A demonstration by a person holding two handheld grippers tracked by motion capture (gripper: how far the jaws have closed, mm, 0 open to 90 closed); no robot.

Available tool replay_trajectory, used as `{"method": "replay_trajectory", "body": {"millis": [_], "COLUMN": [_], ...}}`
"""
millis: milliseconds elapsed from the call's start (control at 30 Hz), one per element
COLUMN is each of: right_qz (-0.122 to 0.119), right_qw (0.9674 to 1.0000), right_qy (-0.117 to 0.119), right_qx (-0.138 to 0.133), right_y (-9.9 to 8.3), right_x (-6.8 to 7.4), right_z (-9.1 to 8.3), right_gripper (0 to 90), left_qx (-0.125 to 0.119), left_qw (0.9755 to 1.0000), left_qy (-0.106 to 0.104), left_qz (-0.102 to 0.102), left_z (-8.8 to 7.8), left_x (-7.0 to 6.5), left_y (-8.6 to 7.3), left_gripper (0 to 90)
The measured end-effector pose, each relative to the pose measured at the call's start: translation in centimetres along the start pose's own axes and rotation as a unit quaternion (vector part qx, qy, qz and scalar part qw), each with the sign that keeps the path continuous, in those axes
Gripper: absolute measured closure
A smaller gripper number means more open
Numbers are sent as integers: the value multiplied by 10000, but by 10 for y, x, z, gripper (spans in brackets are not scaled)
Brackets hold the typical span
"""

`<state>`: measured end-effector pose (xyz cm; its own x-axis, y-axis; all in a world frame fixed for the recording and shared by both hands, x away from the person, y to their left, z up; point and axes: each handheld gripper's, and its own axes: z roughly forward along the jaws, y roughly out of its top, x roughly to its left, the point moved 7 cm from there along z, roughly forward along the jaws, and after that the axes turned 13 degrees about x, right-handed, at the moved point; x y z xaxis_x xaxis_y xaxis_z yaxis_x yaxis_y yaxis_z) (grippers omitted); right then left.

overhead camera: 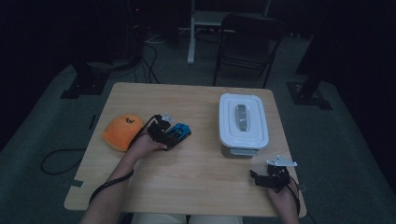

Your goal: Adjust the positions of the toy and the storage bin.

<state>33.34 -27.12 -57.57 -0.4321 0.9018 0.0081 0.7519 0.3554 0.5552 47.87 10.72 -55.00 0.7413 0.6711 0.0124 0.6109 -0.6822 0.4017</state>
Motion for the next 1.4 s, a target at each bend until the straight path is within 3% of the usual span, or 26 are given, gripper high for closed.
{"method": "replay_trajectory", "body": {"millis": [333,433,533,633,733,767,867,967,1000,1100,1233,1400], "right_qz": [0,2,5,5,6,7,7,8,8,9,7,8], "right_qw": [10000,10000,10000,10000,10000,10000,10000,10000,10000,10000,10000,10000], "right_qy": [-1,-4,-8,-12,-12,-13,-16,-17,-17,-17,-17,-17], "right_qx": [0,0,0,-2,-1,-1,-1,0,0,-1,-1,0], "right_y": [0,0,0,0,0,0,0,0,0,0,0,0], "right_x": [0,0,0,0,0,0,-1,-1,-1,-1,-1,-1], "right_z": [0,0,0,0,0,0,0,0,0,0,0,0], "right_gripper": [142,143,143,143,144,144,144,145,145,145,145,145], "left_qx": [284,199,192,219,152,257,332,243,138,114,166,260], "left_qw": [9995,9995,9994,9996,9996,9992,9989,9991,9995,9994,9986,9975], "left_qy": [-4,-63,41,-48,-214,-267,-263,-265,-153,-224,-187,-190], "left_qz": [104,231,273,175,38,152,223,212,234,225,473,634], "left_z": [13,12,12,10,5,3,0,-6,-9,-17,-26,-34], "left_x": [-1,-3,-4,-5,-5,-7,-9,-10,-10,-12,-21,-31], "left_y": [-3,-3,-2,-3,-3,-6,-8,-11,-11,-15,-23,-37], "left_gripper": [165,259,262,263,276,276,277,277,277,277,277,277]}}
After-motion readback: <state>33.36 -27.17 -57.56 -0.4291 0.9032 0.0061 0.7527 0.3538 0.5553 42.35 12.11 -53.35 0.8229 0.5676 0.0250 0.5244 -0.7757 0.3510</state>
